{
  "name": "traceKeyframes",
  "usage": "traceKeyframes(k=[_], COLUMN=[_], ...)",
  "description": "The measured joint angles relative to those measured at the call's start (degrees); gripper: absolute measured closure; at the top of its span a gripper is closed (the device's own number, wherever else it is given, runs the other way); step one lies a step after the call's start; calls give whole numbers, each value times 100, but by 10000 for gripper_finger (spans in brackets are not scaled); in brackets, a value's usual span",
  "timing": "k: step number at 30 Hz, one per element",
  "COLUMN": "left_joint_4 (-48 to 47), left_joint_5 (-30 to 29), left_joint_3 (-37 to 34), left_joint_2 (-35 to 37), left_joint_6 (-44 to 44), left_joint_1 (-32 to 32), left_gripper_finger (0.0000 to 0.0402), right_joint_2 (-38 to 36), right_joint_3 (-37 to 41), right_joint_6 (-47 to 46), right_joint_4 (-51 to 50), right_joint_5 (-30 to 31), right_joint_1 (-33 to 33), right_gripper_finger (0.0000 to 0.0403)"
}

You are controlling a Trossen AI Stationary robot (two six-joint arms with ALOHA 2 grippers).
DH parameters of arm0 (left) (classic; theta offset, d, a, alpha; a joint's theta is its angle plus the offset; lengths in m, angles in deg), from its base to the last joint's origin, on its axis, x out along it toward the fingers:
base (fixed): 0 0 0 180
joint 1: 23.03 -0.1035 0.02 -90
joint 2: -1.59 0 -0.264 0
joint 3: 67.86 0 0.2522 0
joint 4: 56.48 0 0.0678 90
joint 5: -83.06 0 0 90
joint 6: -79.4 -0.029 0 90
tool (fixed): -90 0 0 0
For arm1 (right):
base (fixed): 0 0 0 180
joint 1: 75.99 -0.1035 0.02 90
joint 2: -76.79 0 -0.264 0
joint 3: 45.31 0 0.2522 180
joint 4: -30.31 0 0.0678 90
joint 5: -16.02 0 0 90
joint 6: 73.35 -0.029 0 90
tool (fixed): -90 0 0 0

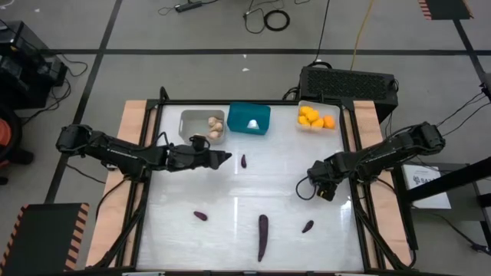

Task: Sort produce into baskets
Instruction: Put the garlic into the gray bin

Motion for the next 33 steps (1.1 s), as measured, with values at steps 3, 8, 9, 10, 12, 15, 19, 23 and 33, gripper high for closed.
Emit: traceKeyframes(k=[3,8,9,10,12,15,19,23,33], left_joint_4=[0,-216,-377,-557,-921,-1472,-1964,-2321,-2582], left_joint_5=[346,1610,1806,1965,2252,2596,3001,3205,3208], left_joint_3=[0,4,4,4,4,4,4,2,2], left_joint_2=[0,0,0,0,0,0,0,2,2], left_joint_6=[-550,-1408,-1516,-1613,-1849,-2192,-2764,-3148,-3662], left_joint_1=[-10,-4,-4,-4,7,7,7,7,7], left_gripper_finger=[110,110,110,110,110,110,110,110,110], right_joint_2=[0,0,0,0,0,1,0,96,2241], right_joint_3=[-20,-331,-433,-543,-788,-1281,-2014,-2454,-3859], right_joint_6=[-441,-1490,-1646,-1788,-2090,-2581,-2991,-3245,-1137], right_joint_4=[-5,29,28,20,-77,-100,582,2081,5713], right_joint_5=[-247,-286,-268,-239,-241,-257,147,1405,1762], right_joint_1=[30,27,30,30,31,34,69,247,1261], right_gripper_finger=[306,353,358,360,361,359,358,358,358])
